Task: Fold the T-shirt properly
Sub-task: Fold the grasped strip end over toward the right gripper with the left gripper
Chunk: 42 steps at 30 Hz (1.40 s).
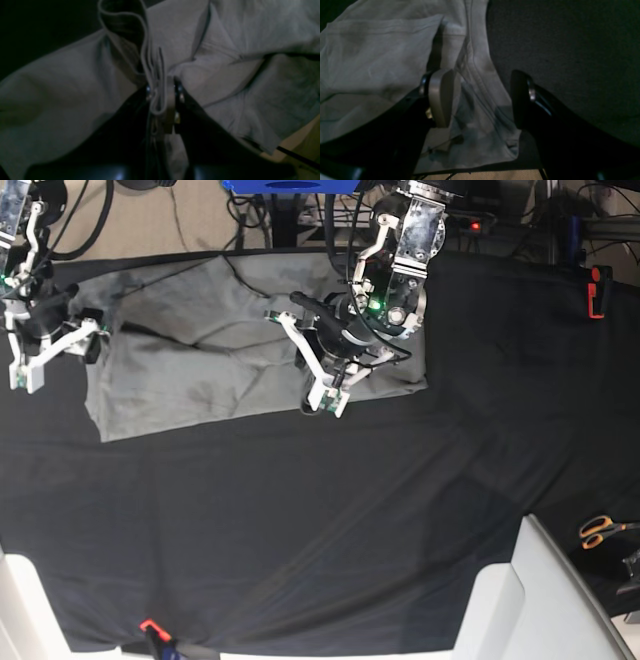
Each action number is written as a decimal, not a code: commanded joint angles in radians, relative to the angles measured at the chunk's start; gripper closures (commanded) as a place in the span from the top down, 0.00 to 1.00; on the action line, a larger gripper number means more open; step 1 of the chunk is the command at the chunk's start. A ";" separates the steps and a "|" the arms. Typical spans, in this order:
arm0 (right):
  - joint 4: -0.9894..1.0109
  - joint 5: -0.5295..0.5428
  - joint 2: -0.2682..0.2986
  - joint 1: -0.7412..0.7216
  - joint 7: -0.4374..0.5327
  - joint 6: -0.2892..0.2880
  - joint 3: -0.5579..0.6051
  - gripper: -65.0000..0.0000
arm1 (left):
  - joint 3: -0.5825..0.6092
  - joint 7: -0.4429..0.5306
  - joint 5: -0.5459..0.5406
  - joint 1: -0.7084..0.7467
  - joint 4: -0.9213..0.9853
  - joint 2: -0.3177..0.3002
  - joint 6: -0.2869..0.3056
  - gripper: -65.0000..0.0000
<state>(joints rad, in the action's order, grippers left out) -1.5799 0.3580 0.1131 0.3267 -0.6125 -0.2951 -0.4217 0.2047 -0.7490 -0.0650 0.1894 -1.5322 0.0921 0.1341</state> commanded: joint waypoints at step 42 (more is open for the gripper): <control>-0.014 0.006 0.013 -0.022 0.018 -0.003 -0.006 0.53 | 0.253 0.012 -0.278 -0.176 0.086 0.021 0.003 0.44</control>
<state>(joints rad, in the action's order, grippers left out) -1.5799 0.3580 0.1150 0.3107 -0.6128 -0.2951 -0.4217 0.4557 -0.7525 -0.3305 0.0250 -1.4334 0.0990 0.1307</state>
